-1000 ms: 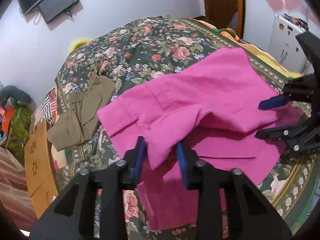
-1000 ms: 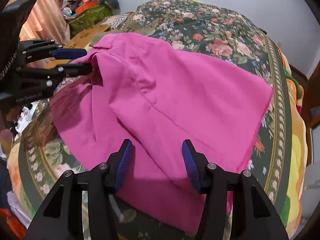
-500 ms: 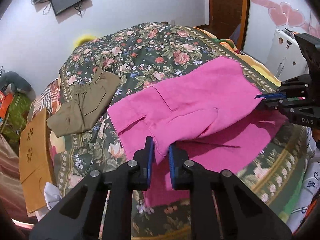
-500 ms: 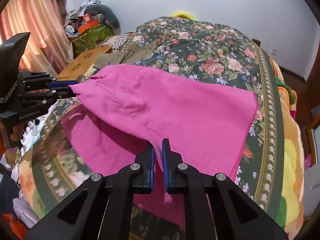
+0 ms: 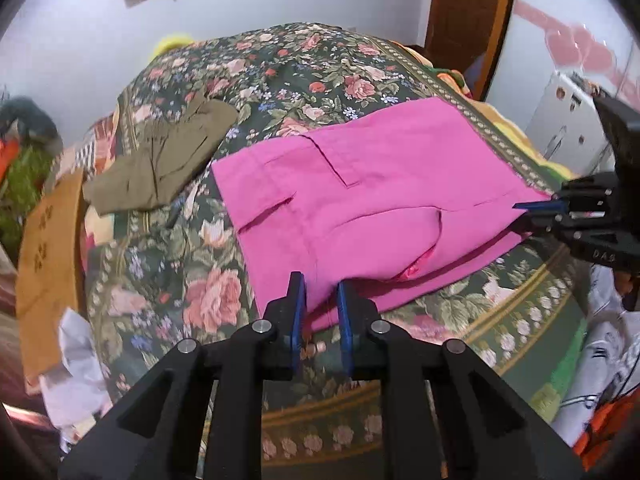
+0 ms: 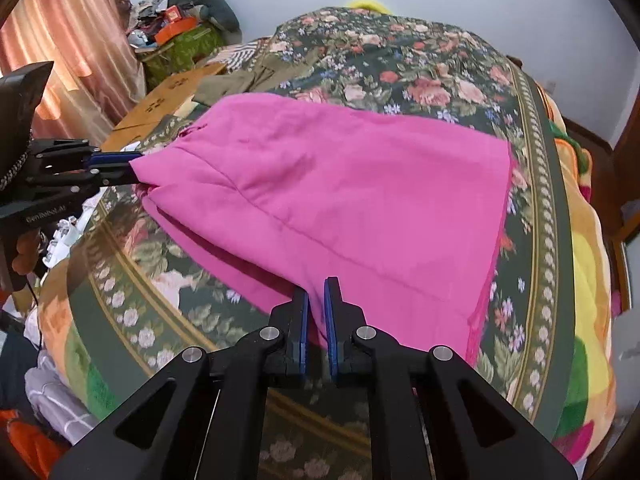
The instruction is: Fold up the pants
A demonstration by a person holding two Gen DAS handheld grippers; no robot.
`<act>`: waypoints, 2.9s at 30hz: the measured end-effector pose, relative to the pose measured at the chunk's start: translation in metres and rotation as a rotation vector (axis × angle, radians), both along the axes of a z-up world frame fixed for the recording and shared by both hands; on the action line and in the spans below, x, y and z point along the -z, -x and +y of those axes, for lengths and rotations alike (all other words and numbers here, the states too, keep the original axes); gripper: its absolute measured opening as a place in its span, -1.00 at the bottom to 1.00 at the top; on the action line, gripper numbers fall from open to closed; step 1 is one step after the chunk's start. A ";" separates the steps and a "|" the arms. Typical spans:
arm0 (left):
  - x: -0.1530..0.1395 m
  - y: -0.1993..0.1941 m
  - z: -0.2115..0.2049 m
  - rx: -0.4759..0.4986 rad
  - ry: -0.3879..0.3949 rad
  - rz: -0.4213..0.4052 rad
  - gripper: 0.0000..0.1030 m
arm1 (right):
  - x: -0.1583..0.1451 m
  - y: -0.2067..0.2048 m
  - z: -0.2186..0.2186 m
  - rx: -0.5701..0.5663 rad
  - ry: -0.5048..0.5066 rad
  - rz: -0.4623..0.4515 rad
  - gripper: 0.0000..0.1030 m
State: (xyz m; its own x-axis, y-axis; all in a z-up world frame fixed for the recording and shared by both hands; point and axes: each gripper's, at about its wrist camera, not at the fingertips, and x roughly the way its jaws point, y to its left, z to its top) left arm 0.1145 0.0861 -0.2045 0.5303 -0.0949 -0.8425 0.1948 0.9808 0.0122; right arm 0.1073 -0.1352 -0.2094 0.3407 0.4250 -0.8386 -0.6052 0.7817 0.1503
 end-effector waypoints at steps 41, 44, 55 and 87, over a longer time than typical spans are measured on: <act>0.023 0.001 0.034 -0.229 0.135 0.089 -0.23 | 0.023 0.000 -0.060 0.204 -0.022 0.029 -0.12; 0.024 0.003 0.039 -0.260 0.079 0.097 -0.25 | 0.023 0.000 -0.060 0.205 -0.023 0.029 -0.12; -0.011 0.004 0.059 -0.276 0.175 0.031 -0.26 | 0.021 -0.002 -0.059 0.217 -0.023 0.046 -0.11; 0.052 -0.177 0.077 -0.322 0.231 0.148 -0.05 | 0.027 -0.177 -0.070 0.348 -0.062 0.014 0.24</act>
State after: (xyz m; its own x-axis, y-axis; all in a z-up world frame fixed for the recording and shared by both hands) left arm 0.2920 0.1632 -0.2567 0.4382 -0.1394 -0.8880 -0.1386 0.9656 -0.2200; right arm 0.2840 -0.2053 -0.2359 0.4628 0.3359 -0.8203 -0.3017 0.9299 0.2105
